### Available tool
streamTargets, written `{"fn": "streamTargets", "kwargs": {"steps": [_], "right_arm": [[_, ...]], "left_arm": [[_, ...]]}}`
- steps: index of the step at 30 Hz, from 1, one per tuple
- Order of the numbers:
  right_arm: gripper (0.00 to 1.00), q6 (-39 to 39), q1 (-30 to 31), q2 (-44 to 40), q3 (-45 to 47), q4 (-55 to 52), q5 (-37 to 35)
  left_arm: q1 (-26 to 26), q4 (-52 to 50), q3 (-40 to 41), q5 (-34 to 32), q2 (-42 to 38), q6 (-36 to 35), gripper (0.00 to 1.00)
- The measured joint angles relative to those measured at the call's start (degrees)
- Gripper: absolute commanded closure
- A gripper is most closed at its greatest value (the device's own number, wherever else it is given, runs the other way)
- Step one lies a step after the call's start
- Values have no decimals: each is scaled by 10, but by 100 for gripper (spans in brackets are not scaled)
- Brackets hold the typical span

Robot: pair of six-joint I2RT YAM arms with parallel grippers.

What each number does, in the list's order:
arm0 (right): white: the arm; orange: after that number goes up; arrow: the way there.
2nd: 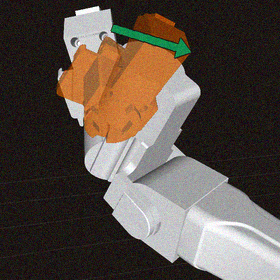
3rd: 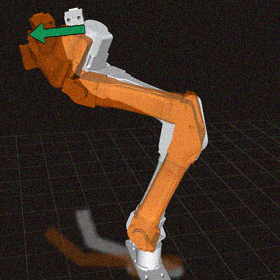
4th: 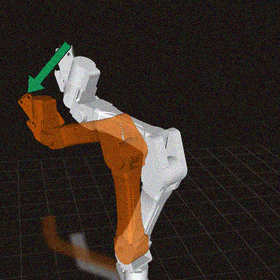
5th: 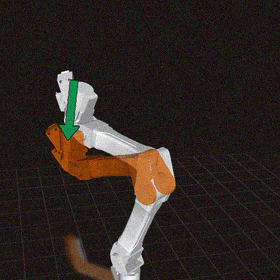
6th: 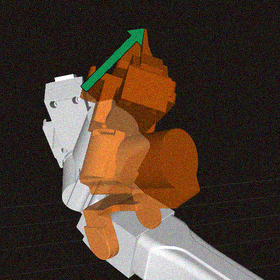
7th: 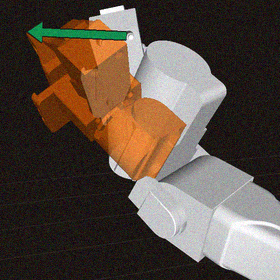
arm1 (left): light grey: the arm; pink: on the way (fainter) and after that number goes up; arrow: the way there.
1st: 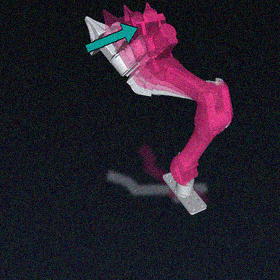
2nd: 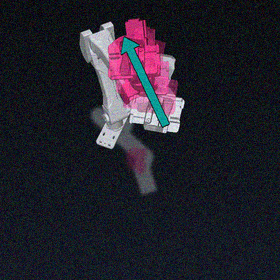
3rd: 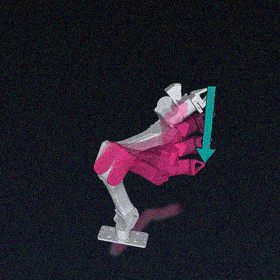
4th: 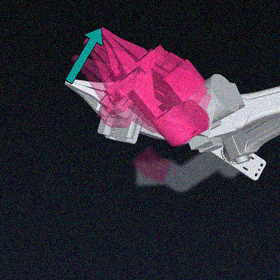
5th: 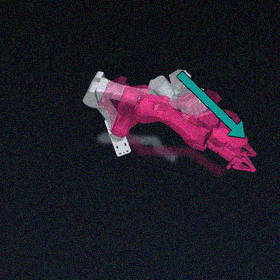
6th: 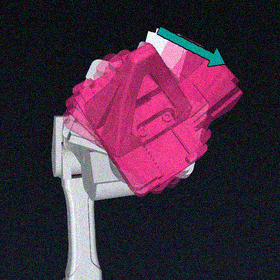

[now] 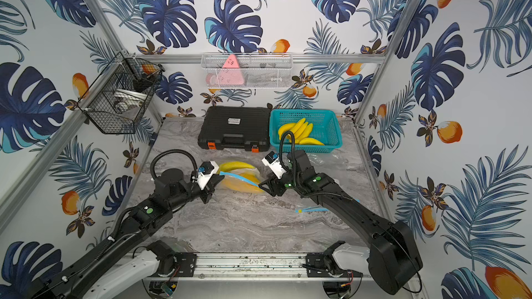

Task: Open the zip-top bag and take out the banana
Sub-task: Open the zipper of the food storage bag at the center of the board.

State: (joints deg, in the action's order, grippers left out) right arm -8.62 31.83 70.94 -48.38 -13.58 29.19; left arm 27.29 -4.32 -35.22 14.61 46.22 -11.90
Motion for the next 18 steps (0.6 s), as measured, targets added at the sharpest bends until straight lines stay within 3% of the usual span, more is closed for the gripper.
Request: {"fn": "streamTargets", "kwargs": {"steps": [9,18], "right_arm": [[34,8,0,-45,12,16,15],[37,37,8,-24,4,10,-21]], "left_arm": [[0,2,-6,-18,19,13,100],[0,14,2,-11,1,29,100]]}}
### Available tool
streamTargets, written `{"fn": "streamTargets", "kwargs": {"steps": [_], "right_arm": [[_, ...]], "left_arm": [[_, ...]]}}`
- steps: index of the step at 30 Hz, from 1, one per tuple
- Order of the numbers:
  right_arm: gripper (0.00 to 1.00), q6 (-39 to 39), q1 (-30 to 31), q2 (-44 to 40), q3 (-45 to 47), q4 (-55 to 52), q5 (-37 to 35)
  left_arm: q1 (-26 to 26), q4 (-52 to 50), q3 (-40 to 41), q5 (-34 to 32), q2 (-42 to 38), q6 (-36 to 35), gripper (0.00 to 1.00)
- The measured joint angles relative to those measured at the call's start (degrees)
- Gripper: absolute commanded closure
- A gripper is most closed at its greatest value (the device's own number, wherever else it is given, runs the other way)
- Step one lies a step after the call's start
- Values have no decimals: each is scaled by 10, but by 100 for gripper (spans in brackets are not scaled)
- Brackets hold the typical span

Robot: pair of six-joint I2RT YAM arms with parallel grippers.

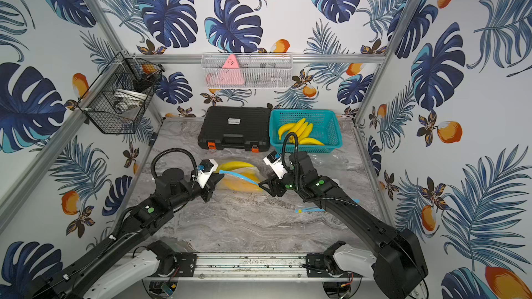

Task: Open the zip-top bag and take out the banana
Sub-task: Open the zipper of the food storage bag at the center of the board.

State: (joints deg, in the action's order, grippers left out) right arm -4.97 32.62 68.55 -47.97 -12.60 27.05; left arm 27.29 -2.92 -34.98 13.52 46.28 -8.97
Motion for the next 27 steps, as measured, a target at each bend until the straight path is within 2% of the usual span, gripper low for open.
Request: {"fn": "streamTargets", "kwargs": {"steps": [7,22,27], "right_arm": [[38,-3,3,53,-24,1,-9],[45,-13,4,69,-24,1,-37],[43,-16,4,70,-25,0,-40]], "left_arm": [[0,3,4,8,-9,0,100],[0,3,8,8,-19,0,100],[0,4,8,8,-20,0,100]]}}
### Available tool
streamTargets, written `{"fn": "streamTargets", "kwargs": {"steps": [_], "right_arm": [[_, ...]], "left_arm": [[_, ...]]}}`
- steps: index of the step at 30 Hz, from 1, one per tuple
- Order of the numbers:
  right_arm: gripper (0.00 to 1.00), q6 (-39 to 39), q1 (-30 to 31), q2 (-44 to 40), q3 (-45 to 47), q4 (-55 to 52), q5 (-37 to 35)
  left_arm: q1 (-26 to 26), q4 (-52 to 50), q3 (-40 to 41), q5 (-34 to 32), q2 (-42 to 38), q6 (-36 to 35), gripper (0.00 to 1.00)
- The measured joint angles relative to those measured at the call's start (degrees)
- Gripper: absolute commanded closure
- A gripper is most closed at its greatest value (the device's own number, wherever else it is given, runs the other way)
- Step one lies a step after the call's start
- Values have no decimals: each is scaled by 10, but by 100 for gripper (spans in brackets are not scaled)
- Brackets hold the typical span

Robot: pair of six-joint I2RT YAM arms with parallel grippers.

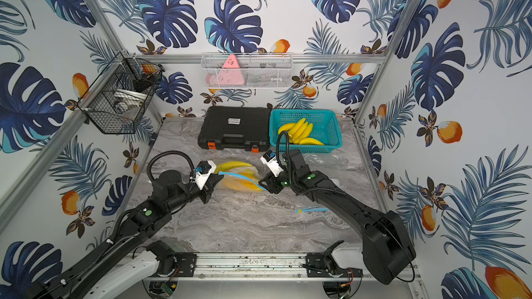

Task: Open the zip-top bag and take out the banana
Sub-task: Open the zipper of the food storage bag at the center of the board.

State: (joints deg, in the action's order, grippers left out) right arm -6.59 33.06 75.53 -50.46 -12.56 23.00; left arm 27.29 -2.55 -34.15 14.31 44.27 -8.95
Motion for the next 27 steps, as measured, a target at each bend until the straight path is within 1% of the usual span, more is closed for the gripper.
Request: {"fn": "streamTargets", "kwargs": {"steps": [5,9,11,13,16,18,20,25,27], "right_arm": [[43,-1,0,-17,12,3,-5],[42,0,0,5,4,6,2],[45,0,0,20,-3,9,12],[54,0,0,32,-10,9,24],[64,2,0,34,-11,15,47],[74,8,1,33,-8,25,62],[78,12,2,37,-7,30,72],[100,16,3,61,-10,31,89],[100,17,4,66,-10,30,92]], "left_arm": [[0,0,0,0,3,0,100],[0,0,0,1,5,2,100],[0,1,0,1,3,2,100],[0,2,1,1,2,2,100],[0,3,1,1,1,2,100],[0,7,3,1,1,3,100],[0,8,4,3,1,5,100],[0,10,8,5,-3,5,100],[0,12,9,5,-3,5,100]]}}
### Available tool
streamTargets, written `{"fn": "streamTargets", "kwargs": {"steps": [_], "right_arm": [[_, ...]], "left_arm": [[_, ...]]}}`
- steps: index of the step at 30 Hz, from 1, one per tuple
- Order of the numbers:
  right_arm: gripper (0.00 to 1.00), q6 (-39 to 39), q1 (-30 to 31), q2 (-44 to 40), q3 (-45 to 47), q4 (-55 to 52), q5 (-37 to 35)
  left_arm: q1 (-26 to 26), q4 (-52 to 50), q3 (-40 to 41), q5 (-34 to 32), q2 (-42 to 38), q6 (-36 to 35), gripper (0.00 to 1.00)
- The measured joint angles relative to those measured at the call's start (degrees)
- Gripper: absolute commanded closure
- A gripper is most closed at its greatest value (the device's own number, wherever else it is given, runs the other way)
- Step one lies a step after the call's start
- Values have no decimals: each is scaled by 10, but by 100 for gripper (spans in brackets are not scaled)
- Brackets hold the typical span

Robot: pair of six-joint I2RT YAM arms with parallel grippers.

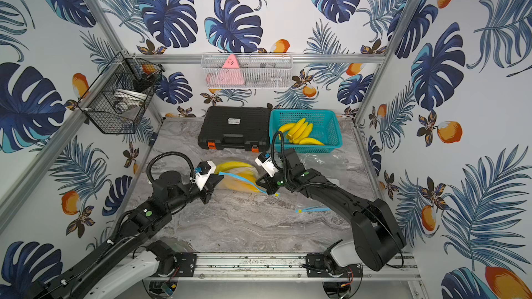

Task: Open the zip-top bag and take out the banana
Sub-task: Open the zipper of the food storage bag at the center of the board.

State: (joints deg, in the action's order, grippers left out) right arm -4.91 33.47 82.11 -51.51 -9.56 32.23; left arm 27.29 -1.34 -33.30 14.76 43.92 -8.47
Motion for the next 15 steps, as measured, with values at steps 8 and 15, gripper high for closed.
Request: {"fn": "streamTargets", "kwargs": {"steps": [8,15], "right_arm": [[31,-1,-2,-24,5,-3,-34],[27,9,-15,-9,-16,-12,-51]], "left_arm": [[0,1,0,0,-7,0,100],[0,0,1,1,-17,-1,100]]}}
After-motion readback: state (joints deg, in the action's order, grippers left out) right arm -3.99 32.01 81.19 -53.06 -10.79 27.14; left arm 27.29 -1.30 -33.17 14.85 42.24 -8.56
